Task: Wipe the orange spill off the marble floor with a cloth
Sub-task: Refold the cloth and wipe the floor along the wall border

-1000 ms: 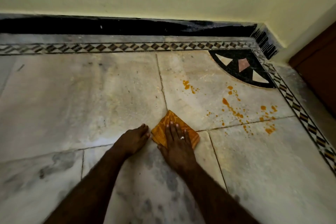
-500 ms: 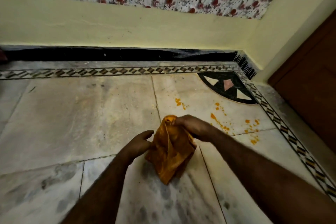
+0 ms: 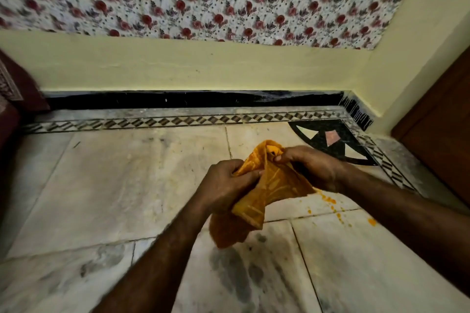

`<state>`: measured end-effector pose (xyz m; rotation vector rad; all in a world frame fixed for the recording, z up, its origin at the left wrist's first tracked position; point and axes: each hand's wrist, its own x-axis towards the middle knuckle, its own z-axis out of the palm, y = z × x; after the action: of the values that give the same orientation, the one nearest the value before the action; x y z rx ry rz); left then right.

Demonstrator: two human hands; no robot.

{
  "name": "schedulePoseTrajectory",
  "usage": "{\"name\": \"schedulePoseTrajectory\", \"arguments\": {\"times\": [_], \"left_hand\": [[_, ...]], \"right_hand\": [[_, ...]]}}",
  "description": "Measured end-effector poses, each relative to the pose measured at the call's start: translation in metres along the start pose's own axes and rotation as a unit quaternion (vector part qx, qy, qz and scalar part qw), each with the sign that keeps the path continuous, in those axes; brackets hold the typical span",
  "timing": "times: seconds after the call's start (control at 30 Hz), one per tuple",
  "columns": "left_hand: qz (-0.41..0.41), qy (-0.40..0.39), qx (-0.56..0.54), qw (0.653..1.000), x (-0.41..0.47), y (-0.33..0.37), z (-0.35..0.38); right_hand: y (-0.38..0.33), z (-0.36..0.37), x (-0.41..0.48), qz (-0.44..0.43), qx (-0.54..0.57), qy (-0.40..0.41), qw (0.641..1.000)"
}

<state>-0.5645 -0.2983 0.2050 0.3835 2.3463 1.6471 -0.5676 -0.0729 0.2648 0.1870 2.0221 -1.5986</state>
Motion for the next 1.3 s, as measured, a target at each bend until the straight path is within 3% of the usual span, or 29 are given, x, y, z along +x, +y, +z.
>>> {"name": "schedulePoseTrajectory", "arguments": {"times": [0.13, 0.3, 0.43, 0.53, 0.7, 0.8, 0.87, 1.03, 1.2, 1.3], "left_hand": [[0.013, 0.119, 0.135, 0.984, -0.003, 0.016, 0.000], [-0.003, 0.158, 0.084, 0.984, -0.002, 0.025, 0.000], [-0.021, 0.135, 0.075, 0.988, 0.001, 0.032, -0.009], [-0.043, 0.092, 0.022, 0.995, 0.001, 0.030, -0.025], [-0.063, -0.057, -0.051, 0.995, 0.001, 0.023, -0.045], [-0.089, -0.141, -0.008, 0.986, -0.002, 0.009, -0.044], [-0.095, -0.145, 0.006, 0.985, -0.005, -0.003, -0.040], [-0.071, -0.063, -0.165, 0.982, -0.008, -0.006, -0.043], [-0.058, -0.029, -0.257, 0.964, -0.002, 0.026, -0.047], [-0.079, 0.009, -0.293, 0.953, 0.000, 0.041, -0.036]], "right_hand": [[0.014, 0.015, 0.001, -0.014, 0.017, -0.026, 0.999], [0.019, 0.048, 0.000, -0.088, -0.101, -0.038, 0.990], [0.013, 0.049, 0.009, -0.104, -0.128, 0.077, 0.983], [-0.012, 0.027, 0.004, -0.097, -0.102, 0.060, 0.988], [-0.047, 0.013, -0.011, -0.135, -0.108, 0.030, 0.985], [-0.058, 0.011, -0.014, -0.156, -0.065, 0.046, 0.984], [-0.062, 0.000, -0.014, -0.150, -0.011, 0.082, 0.985], [-0.042, -0.042, -0.004, -0.058, 0.035, 0.140, 0.988], [-0.002, -0.043, 0.005, 0.017, -0.106, 0.153, 0.982], [-0.001, -0.019, 0.006, -0.012, -0.279, 0.175, 0.944]]}}
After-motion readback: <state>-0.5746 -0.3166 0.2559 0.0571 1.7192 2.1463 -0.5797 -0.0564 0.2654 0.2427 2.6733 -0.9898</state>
